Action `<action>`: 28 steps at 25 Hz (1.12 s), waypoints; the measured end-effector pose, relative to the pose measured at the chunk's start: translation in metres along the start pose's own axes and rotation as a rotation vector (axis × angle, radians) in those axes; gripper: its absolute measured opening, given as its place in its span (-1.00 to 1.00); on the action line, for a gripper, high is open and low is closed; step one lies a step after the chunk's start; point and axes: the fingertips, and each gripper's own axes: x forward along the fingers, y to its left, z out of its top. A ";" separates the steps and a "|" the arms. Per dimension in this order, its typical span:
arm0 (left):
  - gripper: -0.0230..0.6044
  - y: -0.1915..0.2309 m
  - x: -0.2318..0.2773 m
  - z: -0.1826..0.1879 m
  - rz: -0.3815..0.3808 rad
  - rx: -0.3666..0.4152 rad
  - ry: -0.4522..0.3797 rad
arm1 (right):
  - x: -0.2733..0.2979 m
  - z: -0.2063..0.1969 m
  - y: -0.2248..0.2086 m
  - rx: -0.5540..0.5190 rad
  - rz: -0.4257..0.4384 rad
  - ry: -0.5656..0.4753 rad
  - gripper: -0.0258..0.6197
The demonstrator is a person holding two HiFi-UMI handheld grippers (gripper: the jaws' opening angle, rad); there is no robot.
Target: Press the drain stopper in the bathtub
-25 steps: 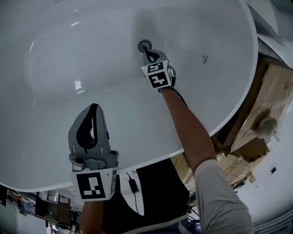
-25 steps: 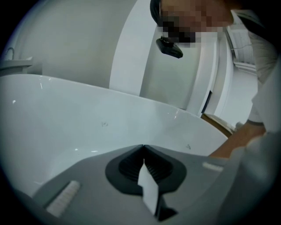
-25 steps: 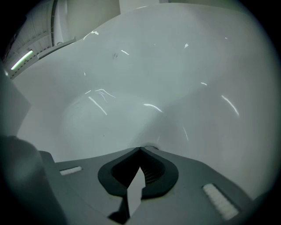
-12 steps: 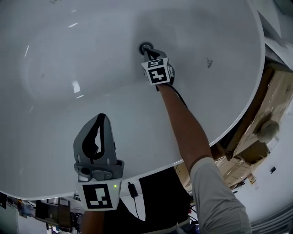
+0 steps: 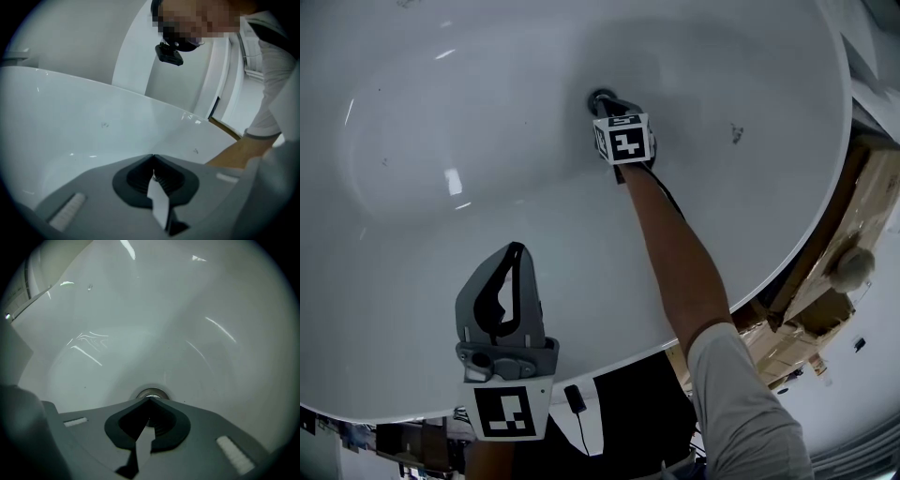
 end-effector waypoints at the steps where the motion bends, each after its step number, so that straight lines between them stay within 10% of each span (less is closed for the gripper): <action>1: -0.93 0.000 0.001 -0.001 -0.003 -0.004 -0.001 | 0.003 -0.002 0.000 0.005 0.001 0.010 -0.92; 28: -0.93 -0.002 -0.003 -0.013 -0.034 -0.025 -0.010 | 0.009 -0.009 -0.001 0.134 -0.022 0.060 -0.92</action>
